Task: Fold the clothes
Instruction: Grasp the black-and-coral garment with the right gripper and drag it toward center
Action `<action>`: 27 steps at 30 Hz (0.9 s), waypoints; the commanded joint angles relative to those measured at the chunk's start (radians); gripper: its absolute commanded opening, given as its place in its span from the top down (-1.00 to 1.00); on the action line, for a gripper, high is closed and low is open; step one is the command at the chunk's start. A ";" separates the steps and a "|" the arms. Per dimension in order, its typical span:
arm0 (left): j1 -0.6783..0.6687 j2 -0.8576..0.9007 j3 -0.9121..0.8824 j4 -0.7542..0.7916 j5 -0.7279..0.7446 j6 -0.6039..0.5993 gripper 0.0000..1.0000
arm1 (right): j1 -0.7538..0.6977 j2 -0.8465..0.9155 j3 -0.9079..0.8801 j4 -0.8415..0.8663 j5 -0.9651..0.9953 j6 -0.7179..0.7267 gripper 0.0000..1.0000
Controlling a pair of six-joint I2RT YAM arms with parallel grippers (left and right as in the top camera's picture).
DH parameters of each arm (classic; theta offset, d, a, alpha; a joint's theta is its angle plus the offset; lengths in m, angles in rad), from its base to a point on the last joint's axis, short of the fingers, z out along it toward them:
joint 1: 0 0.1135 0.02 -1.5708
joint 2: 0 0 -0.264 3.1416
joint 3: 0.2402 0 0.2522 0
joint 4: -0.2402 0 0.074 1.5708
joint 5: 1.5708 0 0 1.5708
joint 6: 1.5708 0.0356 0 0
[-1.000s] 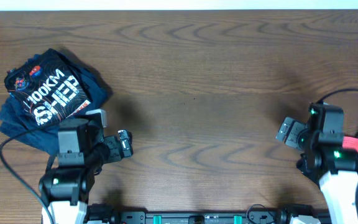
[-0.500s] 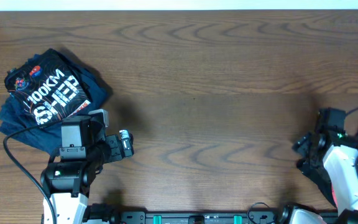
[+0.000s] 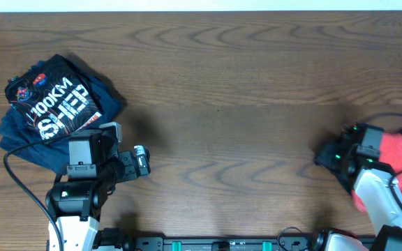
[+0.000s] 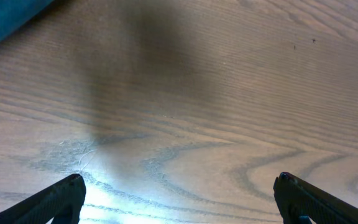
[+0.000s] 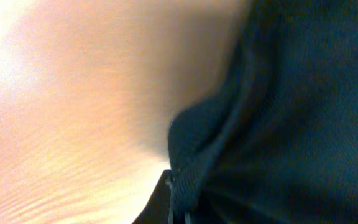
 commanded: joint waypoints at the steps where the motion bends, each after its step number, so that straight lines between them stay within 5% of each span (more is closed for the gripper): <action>1: -0.005 0.000 0.022 0.002 0.013 -0.013 -0.96 | 0.142 -0.002 0.004 0.107 -0.406 -0.112 0.97; 9: -0.005 0.000 0.022 0.010 0.013 -0.013 -0.96 | 0.536 -0.002 0.004 0.616 -0.303 -0.027 0.97; 11: -0.005 0.000 0.022 0.017 0.013 -0.013 -0.96 | 0.582 -0.002 0.006 0.648 -0.167 -0.015 0.51; 13: -0.005 0.000 0.022 0.022 0.013 -0.013 -0.96 | 0.583 -0.002 0.008 0.636 -0.079 0.026 -0.36; 16: -0.005 0.000 0.022 0.023 0.013 -0.013 -0.96 | 0.535 -0.004 0.008 0.580 -0.054 0.034 -0.98; 27: -0.005 0.000 0.022 0.019 0.013 -0.013 -0.96 | 0.145 -0.081 0.008 0.047 0.211 -0.004 -0.98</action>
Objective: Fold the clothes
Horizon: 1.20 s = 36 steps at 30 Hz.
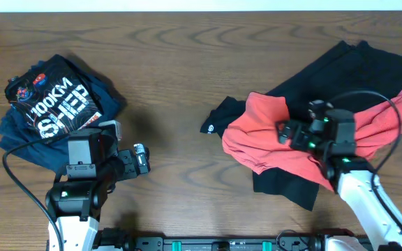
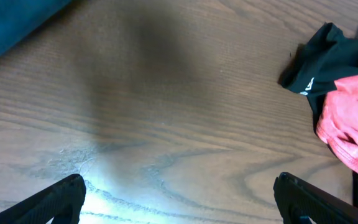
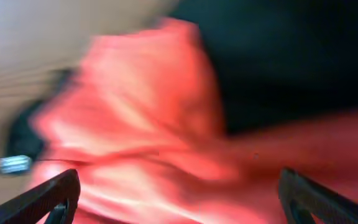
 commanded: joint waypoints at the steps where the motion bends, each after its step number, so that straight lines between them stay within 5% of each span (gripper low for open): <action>1: -0.005 0.000 0.019 -0.002 0.013 -0.013 -0.96 | -0.098 -0.026 0.002 -0.151 0.191 -0.025 -0.99; 8: -0.005 0.000 0.019 -0.002 0.013 -0.013 -0.96 | -0.158 -0.024 0.002 -0.380 0.395 0.055 -0.92; 9: -0.005 0.000 0.019 -0.001 0.013 -0.013 -0.96 | -0.158 -0.024 0.002 -0.378 0.395 0.055 -0.75; 13: -0.005 0.000 0.019 -0.002 0.013 -0.013 -0.96 | -0.158 -0.025 0.002 -0.376 0.387 0.077 0.85; 14: -0.005 0.000 0.019 -0.002 0.013 -0.013 -0.96 | -0.158 -0.026 0.005 -0.376 0.387 0.082 0.98; 28: -0.005 0.000 0.019 -0.002 0.013 -0.013 -0.96 | -0.311 -0.122 0.352 -0.626 0.529 0.051 0.98; 30: -0.005 0.000 0.019 -0.002 0.013 -0.013 -0.96 | -0.333 -0.122 0.352 -0.619 0.385 0.006 0.98; 36: -0.005 0.000 0.019 -0.001 0.013 -0.013 -0.96 | -0.254 -0.039 0.334 -0.605 -0.106 -0.253 0.36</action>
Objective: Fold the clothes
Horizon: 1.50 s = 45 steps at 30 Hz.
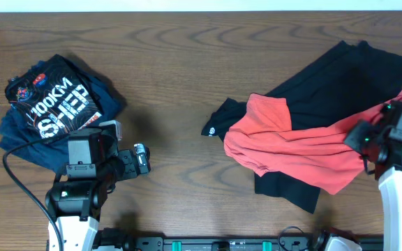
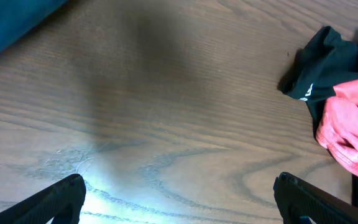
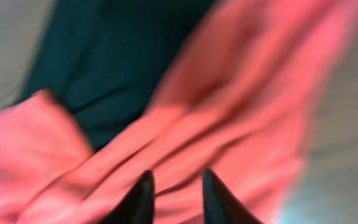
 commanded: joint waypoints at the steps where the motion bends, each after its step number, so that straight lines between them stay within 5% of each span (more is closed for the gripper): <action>1: -0.005 -0.001 0.018 0.000 0.005 -0.013 -0.96 | 0.089 0.069 -0.016 -0.008 -0.278 -0.208 0.21; 4: -0.005 -0.001 0.018 0.000 0.005 -0.013 -0.96 | 0.193 0.145 -0.016 -0.016 -0.278 -0.259 -0.01; 19: -0.005 -0.001 0.018 0.000 0.005 -0.013 -0.96 | 0.752 0.497 -0.016 0.021 -0.104 -0.232 -0.22; 21: -0.005 -0.001 0.018 0.000 0.005 -0.013 -0.96 | 0.769 0.511 -0.016 0.037 -0.100 -0.232 -0.04; 24: -0.005 -0.001 0.018 0.000 0.005 -0.013 -0.96 | 0.772 0.515 -0.016 0.042 -0.060 -0.198 0.98; 45: -0.005 -0.001 0.018 -0.003 0.005 -0.013 -0.96 | 0.580 0.296 0.248 -0.074 0.048 -0.120 0.95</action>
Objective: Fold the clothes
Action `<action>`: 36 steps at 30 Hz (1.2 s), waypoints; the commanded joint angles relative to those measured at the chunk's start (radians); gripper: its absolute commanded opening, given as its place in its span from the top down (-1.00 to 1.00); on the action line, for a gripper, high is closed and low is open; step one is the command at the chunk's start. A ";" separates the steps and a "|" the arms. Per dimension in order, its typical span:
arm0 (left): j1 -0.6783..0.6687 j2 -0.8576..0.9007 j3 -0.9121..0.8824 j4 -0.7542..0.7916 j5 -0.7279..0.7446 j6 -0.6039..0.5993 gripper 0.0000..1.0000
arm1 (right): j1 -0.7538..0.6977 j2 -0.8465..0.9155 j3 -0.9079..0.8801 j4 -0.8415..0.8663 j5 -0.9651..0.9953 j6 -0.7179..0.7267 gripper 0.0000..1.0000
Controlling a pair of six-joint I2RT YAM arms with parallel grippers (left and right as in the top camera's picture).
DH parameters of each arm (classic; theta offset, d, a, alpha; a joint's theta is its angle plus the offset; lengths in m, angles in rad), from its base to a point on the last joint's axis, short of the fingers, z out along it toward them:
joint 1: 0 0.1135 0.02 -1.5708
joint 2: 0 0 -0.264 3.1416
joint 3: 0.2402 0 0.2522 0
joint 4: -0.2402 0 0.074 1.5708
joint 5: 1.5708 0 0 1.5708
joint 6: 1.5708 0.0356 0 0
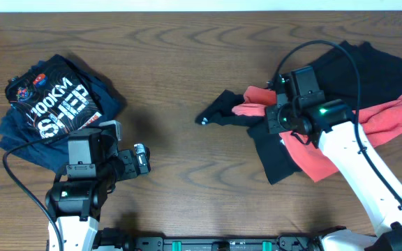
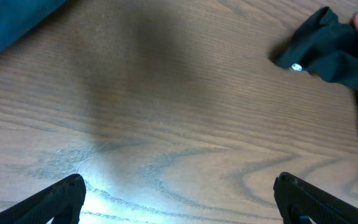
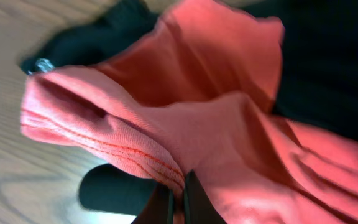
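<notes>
A coral-red garment [image 1: 311, 155] lies tangled with a black garment [image 1: 358, 70] on the right half of the table. My right gripper [image 1: 276, 116] [image 3: 178, 200] is shut on the red garment's [image 3: 216, 124] stitched hem at its left end, bunching it over the black cloth [image 3: 328, 56]. A black sleeve end [image 1: 218, 111] [image 2: 319, 43] with a small silver tag points left. My left gripper [image 1: 142, 160] [image 2: 179, 182] stands open over bare wood, holding nothing.
A folded stack of dark blue and black shirts [image 1: 51, 104], the top one printed with white letters, sits at the far left beside my left arm. The wooden table [image 1: 187, 56] runs between the two piles. A blue cloth edge [image 2: 11, 22] shows in the left wrist view.
My right gripper has moved from the table's right edge to the red garment's left end and is now shut on its hem. The red cloth is bunched up, and the black sleeve has shifted left.
First my right gripper was at the right edge against dark cloth, the clothes mostly out of view. Then both garments lay spread on the right half with the gripper open above them. It went back to the right edge, and now grips the red hem. The left arm stayed put.
</notes>
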 commanded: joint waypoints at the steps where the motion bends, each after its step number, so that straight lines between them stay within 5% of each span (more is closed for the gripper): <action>1: -0.005 -0.001 0.018 -0.002 0.005 -0.013 -0.96 | -0.034 0.008 -0.003 -0.042 0.015 0.013 0.95; 19: -0.005 -0.001 0.018 -0.002 0.005 -0.013 -0.96 | -0.040 0.008 -0.003 -0.108 0.015 -0.025 0.83; 24: -0.005 -0.001 0.018 -0.002 0.005 -0.013 -0.96 | -0.041 0.008 -0.003 -0.113 0.016 -0.025 0.97; 27: -0.005 -0.001 0.018 -0.002 0.005 -0.013 -0.96 | -0.040 0.008 -0.003 -0.116 0.015 -0.025 0.80; 36: -0.005 -0.001 0.018 -0.002 0.005 -0.013 -0.96 | -0.040 0.008 -0.003 -0.134 0.016 -0.025 0.97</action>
